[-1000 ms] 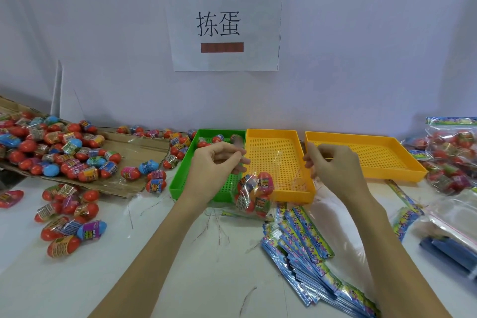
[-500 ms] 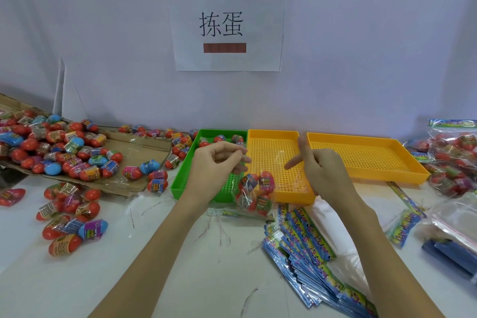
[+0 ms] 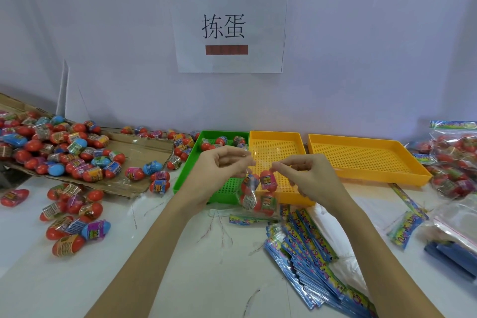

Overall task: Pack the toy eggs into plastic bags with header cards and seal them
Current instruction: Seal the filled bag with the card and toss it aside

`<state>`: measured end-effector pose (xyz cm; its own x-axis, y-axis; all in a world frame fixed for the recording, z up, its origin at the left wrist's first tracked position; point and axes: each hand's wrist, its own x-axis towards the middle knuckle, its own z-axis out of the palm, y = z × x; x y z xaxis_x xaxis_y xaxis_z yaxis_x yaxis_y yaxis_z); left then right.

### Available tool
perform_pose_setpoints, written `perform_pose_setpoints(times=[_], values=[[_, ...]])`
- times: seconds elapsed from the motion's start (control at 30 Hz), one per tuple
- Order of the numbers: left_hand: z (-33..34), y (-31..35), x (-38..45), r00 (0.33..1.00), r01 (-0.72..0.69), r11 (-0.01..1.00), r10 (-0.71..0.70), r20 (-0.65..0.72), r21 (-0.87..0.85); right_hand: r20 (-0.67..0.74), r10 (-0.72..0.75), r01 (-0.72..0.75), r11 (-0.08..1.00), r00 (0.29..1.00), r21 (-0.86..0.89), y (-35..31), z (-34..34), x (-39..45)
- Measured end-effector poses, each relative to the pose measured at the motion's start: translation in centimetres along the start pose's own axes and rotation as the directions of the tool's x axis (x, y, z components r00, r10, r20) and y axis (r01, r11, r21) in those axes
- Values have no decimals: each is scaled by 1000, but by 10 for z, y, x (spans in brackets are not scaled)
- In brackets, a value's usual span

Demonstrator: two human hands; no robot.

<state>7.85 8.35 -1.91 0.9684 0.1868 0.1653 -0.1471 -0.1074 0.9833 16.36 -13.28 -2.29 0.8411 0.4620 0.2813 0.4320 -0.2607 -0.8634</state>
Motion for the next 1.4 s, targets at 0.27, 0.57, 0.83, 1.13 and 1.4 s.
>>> perform_pose_setpoints(times=[0.27,0.57,0.83,1.13,1.4], values=[[-8,-9,1,992,43,978,-66,-111,-202,7,102,-101,972,995,212,-1,-4,-4],[-14,-5,2,994,46,990,-59,-89,-136,34,121,-126,963,992,237,-2,-10,-3],[-22,-5,2,999,-38,996,35,-28,-80,80,90,-108,962,993,251,-6,-17,-5],[-27,-6,1,995,-98,993,98,-1,69,63,50,-60,985,997,163,-7,-19,-6],[-31,-8,1,992,-130,987,130,6,89,50,82,-86,994,995,75,-11,-20,-7]])
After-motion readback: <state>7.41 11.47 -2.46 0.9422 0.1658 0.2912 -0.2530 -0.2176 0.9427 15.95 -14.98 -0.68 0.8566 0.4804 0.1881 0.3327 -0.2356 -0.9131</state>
